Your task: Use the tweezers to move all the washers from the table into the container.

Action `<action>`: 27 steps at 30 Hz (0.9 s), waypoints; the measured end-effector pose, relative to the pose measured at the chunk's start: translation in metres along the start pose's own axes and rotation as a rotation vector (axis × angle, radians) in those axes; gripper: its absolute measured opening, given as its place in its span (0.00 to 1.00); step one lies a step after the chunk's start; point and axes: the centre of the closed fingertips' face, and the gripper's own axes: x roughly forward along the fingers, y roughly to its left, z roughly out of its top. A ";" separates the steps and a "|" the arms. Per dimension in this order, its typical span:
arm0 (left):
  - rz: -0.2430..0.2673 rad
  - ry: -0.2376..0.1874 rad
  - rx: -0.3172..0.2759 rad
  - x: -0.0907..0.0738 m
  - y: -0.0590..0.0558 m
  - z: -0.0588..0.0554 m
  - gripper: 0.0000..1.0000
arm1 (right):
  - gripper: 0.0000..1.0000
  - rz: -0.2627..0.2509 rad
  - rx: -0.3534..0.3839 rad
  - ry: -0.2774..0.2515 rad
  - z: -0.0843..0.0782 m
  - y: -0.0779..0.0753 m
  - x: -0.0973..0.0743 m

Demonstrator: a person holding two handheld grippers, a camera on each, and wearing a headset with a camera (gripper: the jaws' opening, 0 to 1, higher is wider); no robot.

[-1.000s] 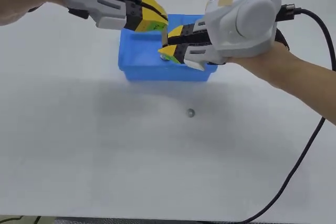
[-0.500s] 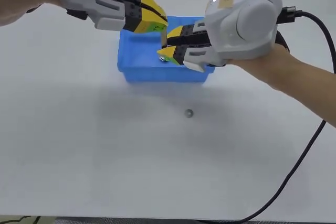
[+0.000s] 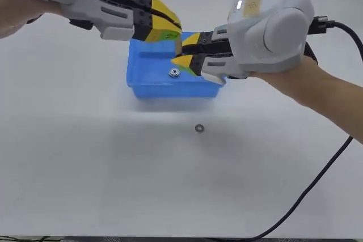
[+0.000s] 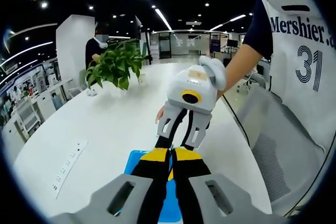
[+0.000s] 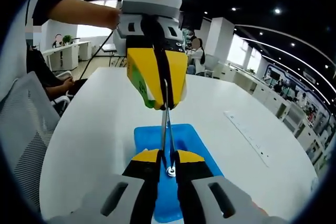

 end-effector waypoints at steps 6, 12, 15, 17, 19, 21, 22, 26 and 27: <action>-0.004 -0.011 0.019 0.002 -0.012 0.012 0.06 | 0.12 -0.015 -0.013 -0.001 0.005 0.006 -0.015; -0.013 -0.019 0.034 0.007 -0.027 0.023 0.06 | 0.12 -0.028 -0.021 -0.001 0.007 0.015 -0.030; -0.020 -0.021 0.039 0.009 -0.034 0.026 0.06 | 0.12 -0.033 -0.020 -0.001 0.006 0.020 -0.036; -0.026 -0.024 0.040 0.011 -0.039 0.028 0.06 | 0.12 -0.035 -0.018 0.000 0.005 0.024 -0.040; -0.032 -0.026 0.040 0.014 -0.045 0.028 0.06 | 0.12 -0.036 -0.020 0.005 0.002 0.028 -0.044; -0.039 -0.028 0.037 0.017 -0.051 0.028 0.06 | 0.12 -0.036 -0.015 0.009 -0.001 0.033 -0.047; -0.042 -0.029 0.032 0.018 -0.053 0.027 0.06 | 0.12 -0.035 -0.014 0.011 -0.002 0.035 -0.048; -0.057 -0.030 0.021 0.024 -0.063 0.025 0.06 | 0.12 -0.024 -0.008 0.022 -0.008 0.046 -0.050; -0.062 -0.028 0.021 0.026 -0.067 0.023 0.06 | 0.12 -0.020 -0.007 0.026 -0.010 0.049 -0.050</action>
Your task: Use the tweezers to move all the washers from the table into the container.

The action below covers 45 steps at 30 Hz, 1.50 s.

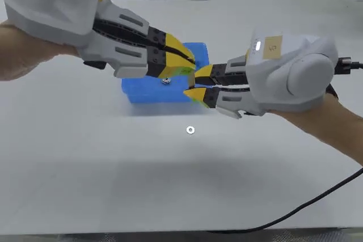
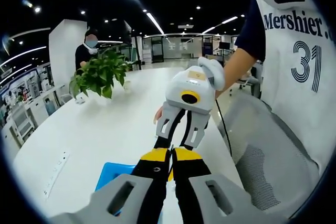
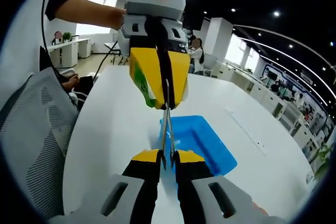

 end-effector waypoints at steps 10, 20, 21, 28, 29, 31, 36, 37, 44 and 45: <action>-0.008 -0.010 -0.044 0.009 -0.018 -0.012 0.06 | 0.12 0.016 0.037 0.016 -0.018 0.020 0.000; -0.004 0.005 -0.082 0.016 -0.024 -0.027 0.06 | 0.12 0.039 0.056 0.034 -0.032 0.035 0.006; -0.006 0.006 -0.085 0.017 -0.025 -0.028 0.06 | 0.12 0.041 0.056 0.036 -0.033 0.036 0.007; -0.007 0.014 -0.100 0.022 -0.026 -0.034 0.06 | 0.12 0.049 0.077 0.045 -0.041 0.037 0.010; -0.009 0.015 -0.102 0.023 -0.026 -0.035 0.06 | 0.12 0.049 0.084 0.045 -0.042 0.037 0.010; -0.007 0.017 -0.107 0.024 -0.025 -0.036 0.06 | 0.12 0.048 0.087 0.044 -0.043 0.036 0.012; -0.011 0.025 -0.116 0.026 -0.023 -0.041 0.06 | 0.12 0.056 0.099 0.047 -0.046 0.037 0.017; -0.010 0.026 -0.113 0.026 -0.023 -0.042 0.06 | 0.12 0.057 0.099 0.048 -0.047 0.037 0.017; -0.014 0.030 -0.125 0.028 -0.023 -0.048 0.06 | 0.12 0.069 0.107 0.054 -0.052 0.038 0.022; -0.017 0.029 -0.128 0.029 -0.023 -0.048 0.06 | 0.12 0.069 0.107 0.054 -0.053 0.038 0.022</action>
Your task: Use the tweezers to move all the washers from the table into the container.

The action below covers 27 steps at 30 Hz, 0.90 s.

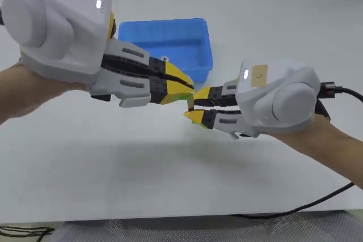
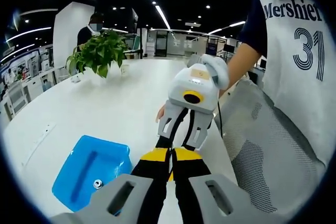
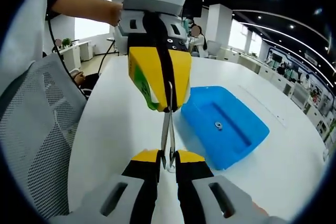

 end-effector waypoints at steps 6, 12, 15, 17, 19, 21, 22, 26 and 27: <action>-0.002 -0.004 -0.007 0.002 0.002 -0.002 0.06 | 0.12 0.005 0.010 0.001 -0.002 -0.002 0.001; -0.005 -0.001 -0.013 0.003 0.003 -0.004 0.06 | 0.12 0.010 0.016 0.004 -0.004 -0.001 0.002; -0.008 -0.002 -0.019 0.002 0.003 -0.005 0.06 | 0.12 0.010 0.016 0.005 -0.004 -0.001 0.003; -0.008 -0.003 -0.022 0.002 0.003 -0.005 0.06 | 0.12 0.010 0.020 0.003 -0.004 0.000 0.003; -0.007 -0.003 -0.021 0.003 0.003 -0.005 0.06 | 0.12 0.010 0.021 0.003 -0.005 0.000 0.003; -0.008 -0.004 -0.023 0.003 0.003 -0.005 0.06 | 0.12 0.011 0.018 0.007 -0.005 0.000 0.004; -0.008 -0.004 -0.025 0.003 0.003 -0.005 0.06 | 0.12 0.010 0.015 0.007 -0.005 0.000 0.004; -0.010 -0.002 -0.026 0.002 0.003 -0.005 0.06 | 0.12 0.014 0.016 0.008 -0.005 0.000 0.004; -0.010 -0.001 -0.025 0.002 0.003 -0.005 0.06 | 0.11 0.016 0.019 0.007 -0.005 0.000 0.004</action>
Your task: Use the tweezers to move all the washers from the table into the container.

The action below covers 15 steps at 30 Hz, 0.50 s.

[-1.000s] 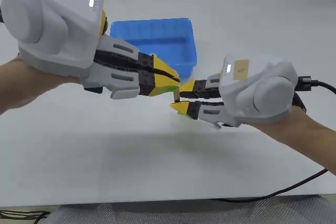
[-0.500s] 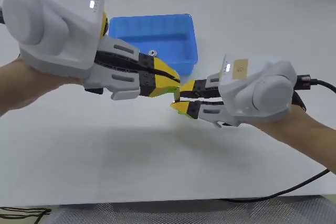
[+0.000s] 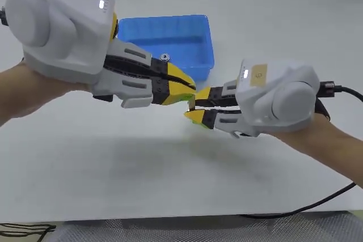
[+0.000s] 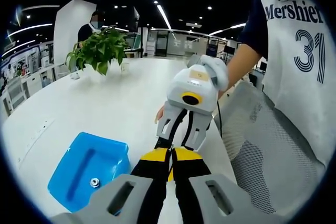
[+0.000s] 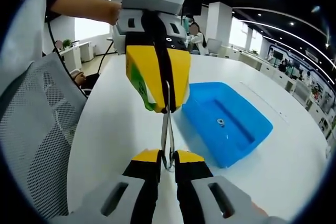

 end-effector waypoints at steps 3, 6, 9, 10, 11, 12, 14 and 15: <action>0.000 0.003 -0.003 0.000 0.000 0.000 0.06 | 0.11 0.004 0.005 0.001 0.000 0.000 0.000; -0.003 0.013 0.001 -0.001 0.000 -0.001 0.06 | 0.11 0.006 0.005 0.005 0.000 0.001 0.000; -0.004 0.022 0.009 -0.002 -0.001 -0.001 0.06 | 0.11 0.006 0.000 0.009 0.001 0.002 0.000; -0.003 0.022 0.012 -0.003 -0.002 0.001 0.06 | 0.11 0.007 0.002 0.004 0.003 0.002 0.000; 0.000 0.021 0.017 -0.004 -0.002 0.002 0.06 | 0.11 0.008 0.004 0.001 0.005 0.002 -0.001; 0.002 0.019 0.018 -0.006 -0.002 0.004 0.06 | 0.11 0.006 0.003 -0.005 0.007 0.002 -0.002; 0.006 0.017 0.021 -0.009 -0.002 0.006 0.06 | 0.11 0.003 -0.003 -0.009 0.011 0.001 -0.003; 0.010 0.016 0.024 -0.011 -0.002 0.008 0.06 | 0.11 0.002 -0.004 -0.011 0.013 0.001 -0.003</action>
